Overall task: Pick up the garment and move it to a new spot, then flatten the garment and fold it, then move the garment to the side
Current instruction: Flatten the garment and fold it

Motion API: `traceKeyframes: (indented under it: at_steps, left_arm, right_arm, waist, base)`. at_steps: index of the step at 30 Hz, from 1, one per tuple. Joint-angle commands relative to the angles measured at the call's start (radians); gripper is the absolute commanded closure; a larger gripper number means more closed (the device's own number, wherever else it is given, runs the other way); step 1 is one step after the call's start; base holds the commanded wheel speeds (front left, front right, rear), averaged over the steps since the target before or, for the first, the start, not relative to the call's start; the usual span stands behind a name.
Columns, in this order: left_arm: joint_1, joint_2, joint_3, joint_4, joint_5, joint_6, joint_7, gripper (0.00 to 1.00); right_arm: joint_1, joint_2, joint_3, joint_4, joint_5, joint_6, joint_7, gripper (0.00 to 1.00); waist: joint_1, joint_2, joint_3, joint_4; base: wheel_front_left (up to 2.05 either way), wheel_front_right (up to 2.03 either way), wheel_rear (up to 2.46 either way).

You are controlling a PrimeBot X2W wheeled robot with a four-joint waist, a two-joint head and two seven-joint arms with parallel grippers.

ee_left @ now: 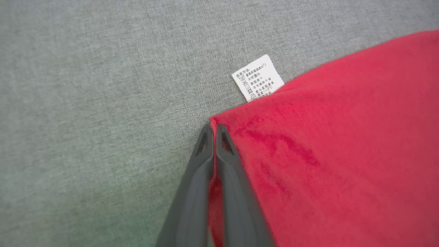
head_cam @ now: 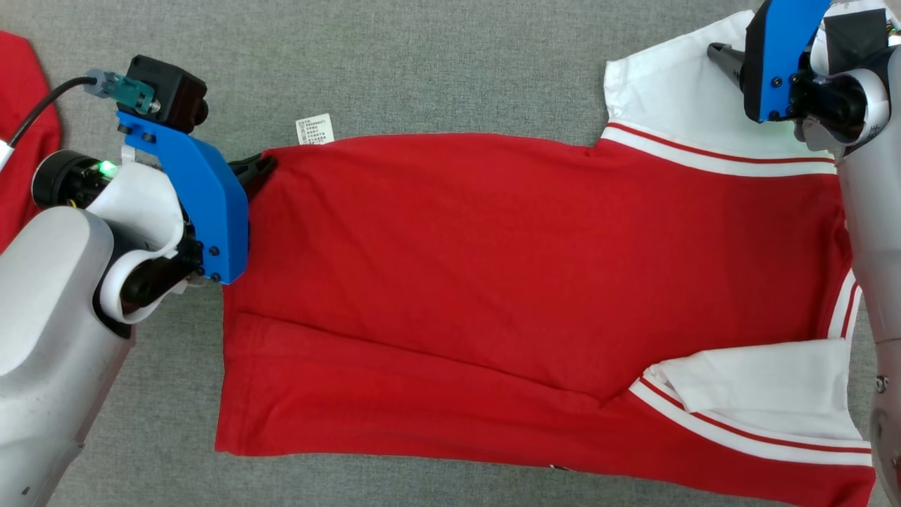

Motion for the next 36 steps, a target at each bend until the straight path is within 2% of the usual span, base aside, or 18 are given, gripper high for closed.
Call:
traceKeyframes:
  at_steps: [1, 2, 6, 13, 17, 25, 29, 32, 36]
  left_arm:
    - [0.021, -0.003, -0.018, 0.026, -0.006, -0.005, 0.001, 1.00]
    - [0.020, -0.002, -0.014, 0.029, -0.003, -0.005, -0.012, 1.00]
    - [0.017, 0.005, 0.007, 0.046, 0.030, 0.011, -0.089, 1.00]
    - [0.030, -0.013, 0.043, 0.095, 0.057, 0.036, -0.237, 1.00]
    - [0.048, -0.023, 0.053, 0.124, 0.049, 0.023, -0.312, 1.00]
    - [0.129, -0.042, 0.025, 0.126, 0.058, 0.002, -0.431, 1.00]
    - [0.194, -0.052, 0.008, 0.116, 0.085, 0.003, -0.531, 1.00]
    - [0.253, -0.065, -0.008, 0.109, 0.098, 0.003, -0.594, 1.00]
    - [0.312, -0.059, -0.032, 0.119, 0.118, -0.002, -0.663, 1.00]
  right_arm:
    - [0.036, 0.003, 0.010, 0.027, 0.000, 0.000, -0.002, 0.84]
    - [0.038, 0.001, 0.021, 0.027, 0.002, 0.000, -0.008, 1.00]
    - [0.028, -0.017, 0.044, -0.009, 0.029, 0.000, -0.092, 1.00]
    - [0.044, -0.054, 0.054, -0.035, 0.113, 0.000, -0.249, 1.00]
    - [0.069, -0.070, 0.069, -0.049, 0.175, 0.000, -0.305, 1.00]
    - [0.174, -0.114, 0.161, -0.124, 0.312, 0.000, -0.319, 1.00]
    - [0.269, -0.156, 0.204, -0.221, 0.414, 0.000, -0.305, 1.00]
    - [0.368, -0.217, 0.230, -0.318, 0.471, 0.000, -0.269, 1.00]
    - [0.511, -0.264, 0.211, -0.444, 0.520, 0.000, -0.228, 1.00]
  waist:
    - [0.0000, 0.0000, -0.002, -0.004]
    - [0.0000, 0.0000, -0.004, -0.006]
    - [0.0000, 0.0000, -0.010, -0.015]
    - [0.0000, 0.0000, -0.049, -0.029]
    - [0.0000, 0.0000, -0.084, -0.038]
    - [0.0000, 0.0000, -0.150, -0.055]
    - [0.0000, 0.0000, -0.190, -0.058]
    - [0.0000, 0.0000, -0.223, -0.053]
    - [0.0000, 0.0000, -0.259, -0.052]
  base:
    - [0.00, 0.00, 0.00]
    - [0.00, 0.00, 0.00]
    - [0.00, 0.00, 0.00]
    - [0.00, 0.00, 0.00]
    - [0.00, 0.00, 0.00]
    - [0.00, 0.00, 0.00]
    - [0.00, 0.00, 0.00]
    - [0.00, 0.00, 0.00]
    - [0.00, 0.00, 0.00]
